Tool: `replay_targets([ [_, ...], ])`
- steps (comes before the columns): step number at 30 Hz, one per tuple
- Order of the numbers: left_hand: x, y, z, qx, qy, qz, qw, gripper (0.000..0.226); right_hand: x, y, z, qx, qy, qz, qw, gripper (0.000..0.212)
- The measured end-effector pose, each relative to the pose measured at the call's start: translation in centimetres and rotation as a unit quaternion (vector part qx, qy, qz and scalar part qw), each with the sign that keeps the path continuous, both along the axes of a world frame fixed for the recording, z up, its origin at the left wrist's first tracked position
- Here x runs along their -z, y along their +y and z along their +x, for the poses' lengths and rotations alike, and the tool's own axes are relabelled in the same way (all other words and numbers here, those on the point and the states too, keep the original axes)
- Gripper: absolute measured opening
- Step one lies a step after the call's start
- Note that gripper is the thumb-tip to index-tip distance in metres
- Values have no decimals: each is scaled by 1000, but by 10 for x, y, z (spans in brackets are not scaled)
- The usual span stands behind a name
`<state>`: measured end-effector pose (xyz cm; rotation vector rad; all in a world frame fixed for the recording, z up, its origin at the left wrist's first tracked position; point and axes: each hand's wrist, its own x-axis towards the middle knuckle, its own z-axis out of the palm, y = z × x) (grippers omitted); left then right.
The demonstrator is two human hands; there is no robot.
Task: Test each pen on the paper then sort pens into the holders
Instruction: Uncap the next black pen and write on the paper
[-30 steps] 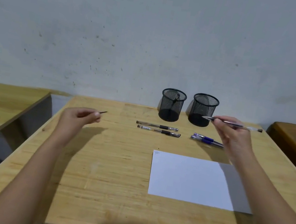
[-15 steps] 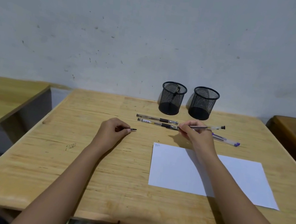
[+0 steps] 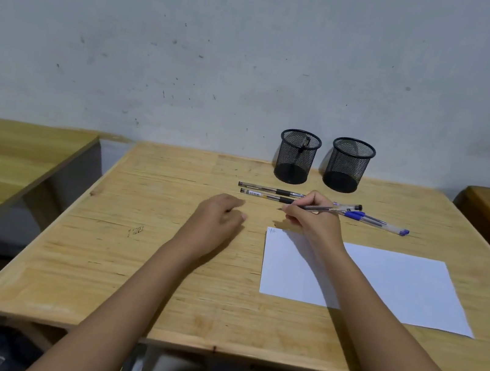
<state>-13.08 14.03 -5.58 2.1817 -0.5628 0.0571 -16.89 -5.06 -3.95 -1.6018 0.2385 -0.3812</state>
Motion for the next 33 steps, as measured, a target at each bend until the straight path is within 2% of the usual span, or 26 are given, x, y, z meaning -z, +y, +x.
replay_targets([
  [2, 4, -8, -13, 51, 18, 10, 998, 41, 2, 4, -2, -3, -3, 37, 999, 11],
  [5, 15, -15, -22, 100, 44, 43, 993, 51, 5, 9, -6, -6, -11, 76, 997, 17],
  [8, 23, -16, -26, 118, 8, 133, 984, 57, 9, 11, -8, -7, 1, 98, 995, 17],
  [11, 26, -18, -28, 127, -23, 181, 975, 59, 12, 8, -7, 8, 17, 84, 996, 21],
  [22, 25, -19, -27, 125, -30, 220, 967, 59, 19, 7, 0, 24, 18, -11, 1000, 27],
  [33, 24, -20, -28, 125, -27, 225, 966, 58, 26, 6, 9, 41, 1, -20, 999, 38],
])
